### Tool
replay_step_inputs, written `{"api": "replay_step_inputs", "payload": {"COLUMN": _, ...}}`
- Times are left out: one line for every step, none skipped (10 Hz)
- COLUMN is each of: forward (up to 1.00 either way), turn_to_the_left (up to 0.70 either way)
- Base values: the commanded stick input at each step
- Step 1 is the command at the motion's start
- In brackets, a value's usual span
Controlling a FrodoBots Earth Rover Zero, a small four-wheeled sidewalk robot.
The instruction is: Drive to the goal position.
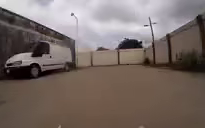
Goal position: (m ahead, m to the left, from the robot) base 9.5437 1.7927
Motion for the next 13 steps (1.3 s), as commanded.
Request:
{"api": "replay_step_inputs", "payload": {"forward": 1.0, "turn_to_the_left": 0.0}}
{"api": "replay_step_inputs", "payload": {"forward": 1.0, "turn_to_the_left": 0.0}}
{"api": "replay_step_inputs", "payload": {"forward": 1.0, "turn_to_the_left": 0.0}}
{"api": "replay_step_inputs", "payload": {"forward": 1.0, "turn_to_the_left": 0.0}}
{"api": "replay_step_inputs", "payload": {"forward": 1.0, "turn_to_the_left": 0.0}}
{"api": "replay_step_inputs", "payload": {"forward": 1.0, "turn_to_the_left": 0.0}}
{"api": "replay_step_inputs", "payload": {"forward": 1.0, "turn_to_the_left": 0.0}}
{"api": "replay_step_inputs", "payload": {"forward": 1.0, "turn_to_the_left": 0.0}}
{"api": "replay_step_inputs", "payload": {"forward": 1.0, "turn_to_the_left": 0.0}}
{"api": "replay_step_inputs", "payload": {"forward": 1.0, "turn_to_the_left": 0.0}}
{"api": "replay_step_inputs", "payload": {"forward": 1.0, "turn_to_the_left": 0.0}}
{"api": "replay_step_inputs", "payload": {"forward": 1.0, "turn_to_the_left": 0.0}}
{"api": "replay_step_inputs", "payload": {"forward": 1.0, "turn_to_the_left": 0.0}}
